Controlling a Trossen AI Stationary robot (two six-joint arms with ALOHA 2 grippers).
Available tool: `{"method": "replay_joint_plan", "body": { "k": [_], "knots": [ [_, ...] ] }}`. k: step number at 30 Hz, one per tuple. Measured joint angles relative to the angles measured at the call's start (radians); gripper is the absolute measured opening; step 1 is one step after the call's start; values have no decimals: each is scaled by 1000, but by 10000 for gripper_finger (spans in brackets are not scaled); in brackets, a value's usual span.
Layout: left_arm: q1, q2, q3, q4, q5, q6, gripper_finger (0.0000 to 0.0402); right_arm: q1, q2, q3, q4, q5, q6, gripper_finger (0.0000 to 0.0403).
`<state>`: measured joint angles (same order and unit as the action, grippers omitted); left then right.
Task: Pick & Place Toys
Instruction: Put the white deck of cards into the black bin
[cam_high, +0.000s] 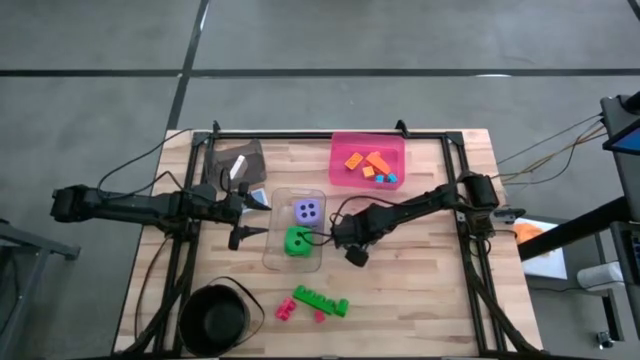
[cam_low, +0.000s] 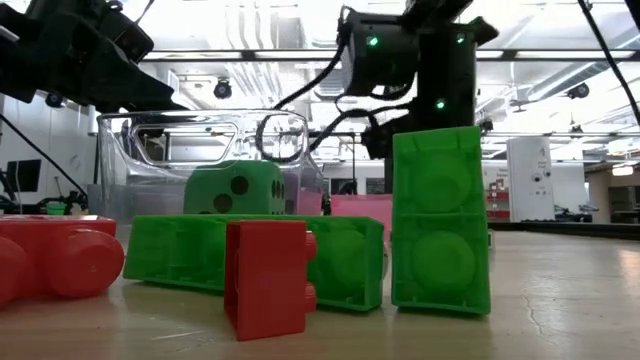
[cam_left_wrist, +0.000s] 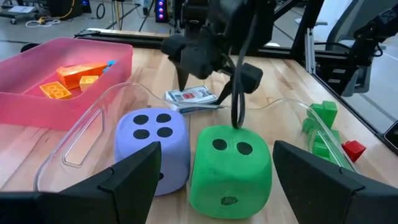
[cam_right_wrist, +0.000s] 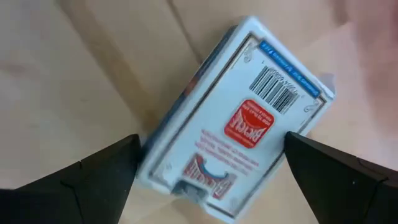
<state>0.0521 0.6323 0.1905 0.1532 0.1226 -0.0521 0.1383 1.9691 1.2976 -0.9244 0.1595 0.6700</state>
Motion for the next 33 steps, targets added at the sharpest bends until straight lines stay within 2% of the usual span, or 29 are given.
{"method": "replay_joint_plan", "body": {
  "k": [7, 14, 17, 23, 31, 33],
  "knots": [
    [-1, 0, 0, 0, 0, 0, 313, 17, -97, -5, 31, 42, 55, 395],
    [-1, 0, 0, 0, 0, 0, 313, 17, -130, -63, 45, 50, 112, 395],
    [-1, 0, 0, 1, 0, 0, 313, 17, -130, -109, 87, 50, 120, 395],
    [-1, 0, 0, 3, 0, 0, 313, 1, -139, -210, 286, 27, 139, 395],
    [-1, 0, 0, 4, 0, 0, 312, -2, -114, -250, 299, 57, 158, 395],
    [-1, 0, 0, 3, 0, 0, 312, -5, -104, -255, 295, 37, 174, 395]
  ]
}}
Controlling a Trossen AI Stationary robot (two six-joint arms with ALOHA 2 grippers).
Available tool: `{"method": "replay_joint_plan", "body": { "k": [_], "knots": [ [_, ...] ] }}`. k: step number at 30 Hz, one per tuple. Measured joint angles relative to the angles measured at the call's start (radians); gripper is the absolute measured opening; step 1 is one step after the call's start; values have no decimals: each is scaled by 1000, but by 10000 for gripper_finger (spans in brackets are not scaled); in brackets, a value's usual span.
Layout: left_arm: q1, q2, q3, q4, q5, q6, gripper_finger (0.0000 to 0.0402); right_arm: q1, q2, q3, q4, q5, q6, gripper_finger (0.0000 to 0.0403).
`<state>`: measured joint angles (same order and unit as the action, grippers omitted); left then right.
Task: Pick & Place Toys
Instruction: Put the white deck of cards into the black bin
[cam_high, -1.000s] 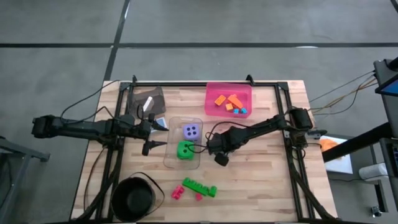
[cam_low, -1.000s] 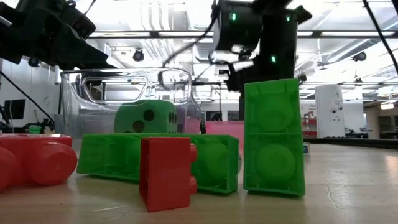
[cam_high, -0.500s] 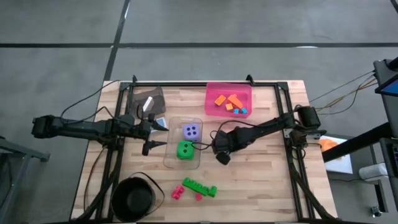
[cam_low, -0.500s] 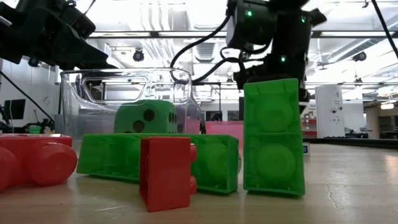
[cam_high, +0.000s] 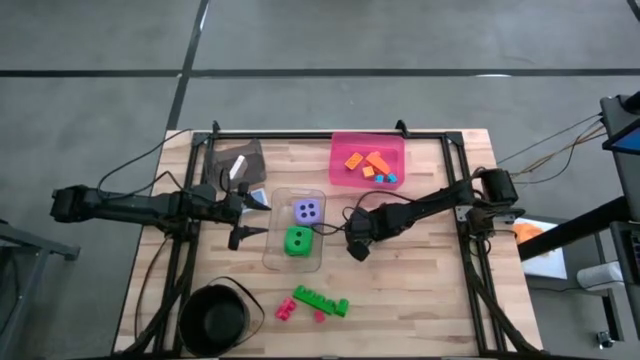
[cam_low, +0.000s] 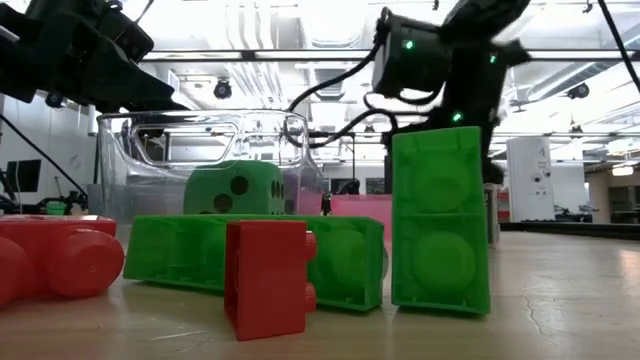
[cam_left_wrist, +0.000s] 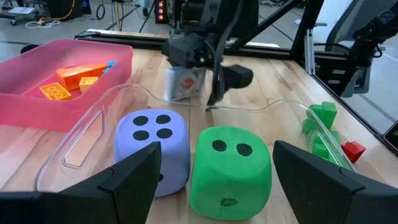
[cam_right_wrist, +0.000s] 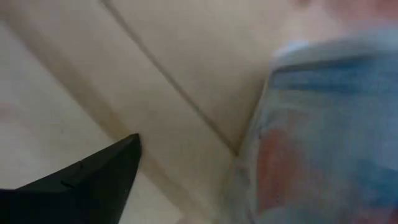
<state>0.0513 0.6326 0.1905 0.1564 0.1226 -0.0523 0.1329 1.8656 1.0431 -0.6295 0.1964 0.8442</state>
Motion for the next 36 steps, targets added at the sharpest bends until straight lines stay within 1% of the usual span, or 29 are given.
{"method": "replay_joint_plan", "body": {
  "k": [8, 10, 12, 14, 17, 25, 26, 31, 36],
  "knots": [
    [0, 0, 0, 2, 0, -3, 313, 0, 22, -1, 12, 40, -2, 394],
    [0, 0, 0, 3, 0, -3, 313, 1, 22, -1, 13, 41, -3, 385],
    [0, 0, 0, 3, 0, -3, 313, 5, 22, -1, 16, 43, -11, 364],
    [0, 0, 0, 3, 0, -3, 313, 8, 22, 0, 23, 40, -23, 333],
    [0, 0, 0, 3, 0, -3, 313, 14, 22, 2, 31, 31, -41, 272],
    [0, 0, 0, 3, 0, -2, 313, 34, 28, 54, 6, 10, -126, 74],
    [0, 0, 0, 3, 0, -2, 313, 35, 28, 61, 0, 11, -141, 59],
    [0, 0, 0, 1, 0, 2, 313, 36, 32, 101, -38, 13, -178, 62],
    [0, 0, 0, 0, 0, 4, 313, 45, 28, 119, -76, 40, -217, 62]
  ]
}}
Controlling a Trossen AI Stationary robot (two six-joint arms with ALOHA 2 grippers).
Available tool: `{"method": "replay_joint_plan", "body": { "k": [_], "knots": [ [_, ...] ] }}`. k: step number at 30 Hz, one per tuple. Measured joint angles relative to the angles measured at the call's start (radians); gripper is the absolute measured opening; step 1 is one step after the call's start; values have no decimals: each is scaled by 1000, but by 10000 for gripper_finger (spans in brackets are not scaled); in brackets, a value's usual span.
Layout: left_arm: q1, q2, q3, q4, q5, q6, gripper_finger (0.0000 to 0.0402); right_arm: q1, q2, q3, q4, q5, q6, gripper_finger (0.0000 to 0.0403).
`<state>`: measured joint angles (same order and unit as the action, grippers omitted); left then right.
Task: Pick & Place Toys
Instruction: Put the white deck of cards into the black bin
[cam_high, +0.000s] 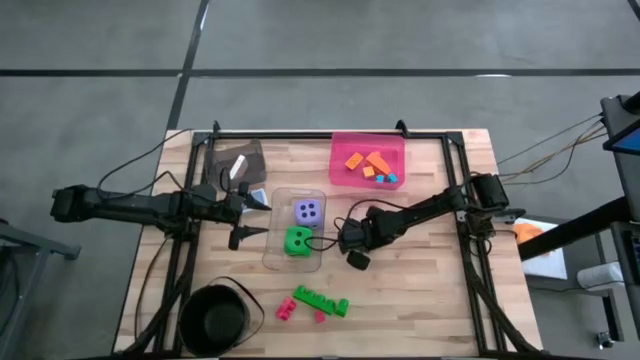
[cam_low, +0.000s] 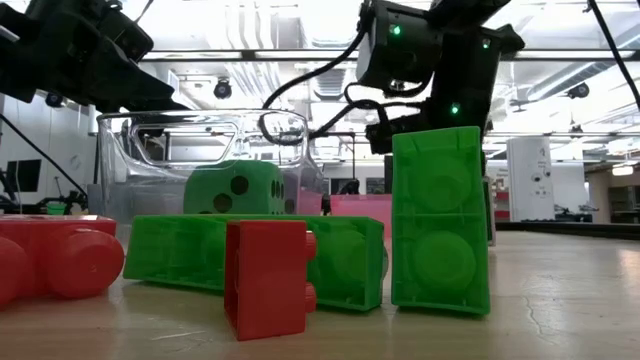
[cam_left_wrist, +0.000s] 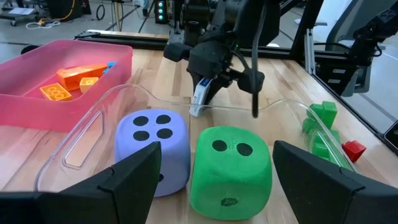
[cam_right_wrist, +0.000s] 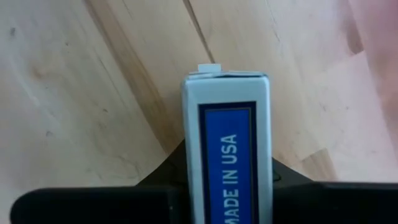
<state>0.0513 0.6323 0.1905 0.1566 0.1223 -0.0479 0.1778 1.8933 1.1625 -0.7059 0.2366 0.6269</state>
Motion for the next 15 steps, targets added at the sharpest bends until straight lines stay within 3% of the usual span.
{"method": "replay_joint_plan", "body": {
  "k": [8, 15],
  "knots": [
    [0, 0, 0, 1, 0, 17, 313, 23, -71, 6, 10, 10, -33, 62],
    [0, -2, 0, 14, -20, 34, 313, 76, -214, 8, 167, 143, -146, 62]
  ]
}}
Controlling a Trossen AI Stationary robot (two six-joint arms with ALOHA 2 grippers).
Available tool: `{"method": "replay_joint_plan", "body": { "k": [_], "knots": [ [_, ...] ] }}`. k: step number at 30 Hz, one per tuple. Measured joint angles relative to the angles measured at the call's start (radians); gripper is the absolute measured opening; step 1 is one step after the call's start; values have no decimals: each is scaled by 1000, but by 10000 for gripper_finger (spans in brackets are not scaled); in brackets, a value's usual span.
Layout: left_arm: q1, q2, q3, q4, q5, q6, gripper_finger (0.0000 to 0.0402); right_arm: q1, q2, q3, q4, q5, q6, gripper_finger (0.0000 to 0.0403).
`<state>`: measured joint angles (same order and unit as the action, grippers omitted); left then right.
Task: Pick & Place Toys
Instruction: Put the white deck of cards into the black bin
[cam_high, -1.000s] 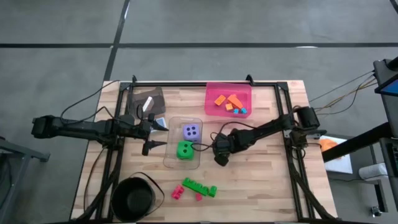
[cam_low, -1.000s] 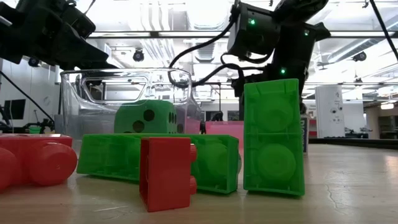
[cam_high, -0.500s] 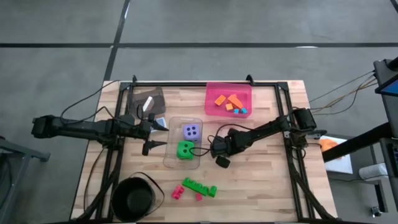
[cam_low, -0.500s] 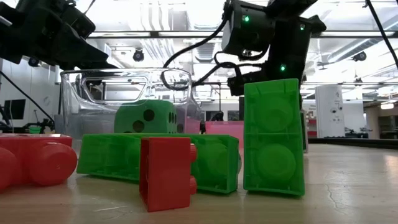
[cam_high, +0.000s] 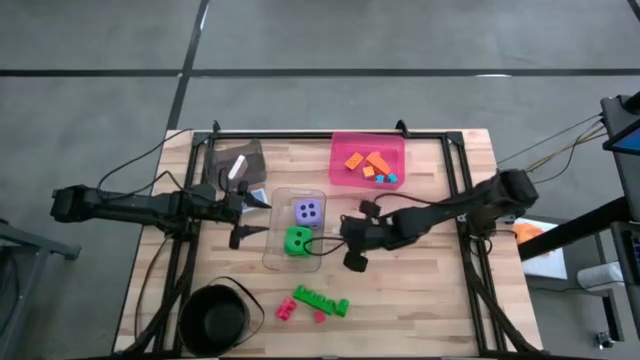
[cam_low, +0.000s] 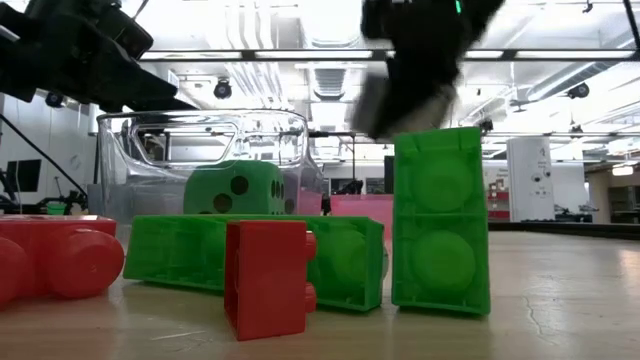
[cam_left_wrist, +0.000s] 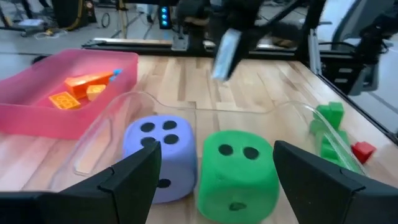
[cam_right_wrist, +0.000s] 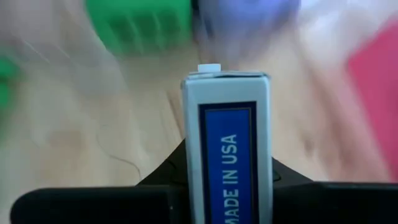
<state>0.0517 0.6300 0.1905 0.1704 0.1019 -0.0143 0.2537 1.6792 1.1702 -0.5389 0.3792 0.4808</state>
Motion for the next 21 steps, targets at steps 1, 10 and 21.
{"method": "replay_joint_plan", "body": {
  "k": [1, 10, 21],
  "knots": [
    [0, 0, 0, 3, -7, 0, 313, 7, -16, 0, 57, 18, -34, 62],
    [0, 0, 0, 63, -12, 18, 313, 23, -54, -96, 750, 0, -418, 62],
    [2, -48, -179, 433, -140, 16, 313, -111, 139, -123, 1282, -183, -567, 62]
  ]
}}
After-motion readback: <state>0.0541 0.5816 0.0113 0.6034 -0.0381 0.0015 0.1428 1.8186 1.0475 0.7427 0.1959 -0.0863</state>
